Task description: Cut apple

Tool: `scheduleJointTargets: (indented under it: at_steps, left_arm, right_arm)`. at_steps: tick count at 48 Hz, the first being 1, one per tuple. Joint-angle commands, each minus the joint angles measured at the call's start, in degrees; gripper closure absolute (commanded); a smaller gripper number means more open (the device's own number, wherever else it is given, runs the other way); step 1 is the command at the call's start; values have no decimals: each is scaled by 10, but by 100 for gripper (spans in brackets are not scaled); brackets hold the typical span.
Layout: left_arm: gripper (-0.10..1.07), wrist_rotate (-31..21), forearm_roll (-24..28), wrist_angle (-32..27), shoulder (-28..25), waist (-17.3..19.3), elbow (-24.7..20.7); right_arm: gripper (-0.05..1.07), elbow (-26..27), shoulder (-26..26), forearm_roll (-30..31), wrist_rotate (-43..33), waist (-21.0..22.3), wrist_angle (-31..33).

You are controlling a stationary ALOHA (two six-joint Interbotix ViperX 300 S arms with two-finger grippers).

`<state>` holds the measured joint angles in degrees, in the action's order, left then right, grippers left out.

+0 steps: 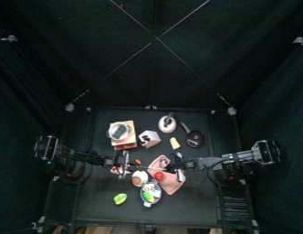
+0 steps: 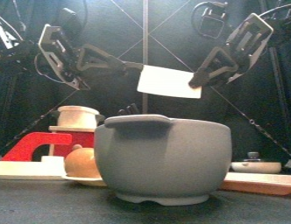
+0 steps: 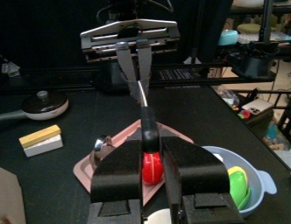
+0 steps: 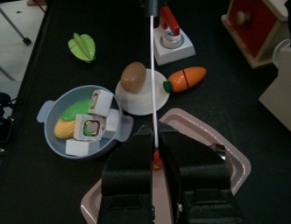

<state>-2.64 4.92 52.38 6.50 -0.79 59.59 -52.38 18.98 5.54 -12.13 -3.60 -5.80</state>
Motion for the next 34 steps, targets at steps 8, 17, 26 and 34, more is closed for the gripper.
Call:
scheduleJointTargets:
  at_steps: [8, 17, 26, 34]
  left_arm:
    - [54, 0, 2, 2, 2, -3, -13]
    - [54, 0, 2, -18, 1, -3, -13]
    - [54, 0, 2, -57, -1, -4, -14]
    - [54, 0, 2, -65, -1, -4, -15]
  right_arm:
    - [69, 18, 4, -3, 1, -3, 9]
    - [69, 24, 4, -4, 0, -13, 25]
    - [69, 24, -2, -6, 0, -22, 36]
    - [69, 25, -17, -6, 0, -26, 53]
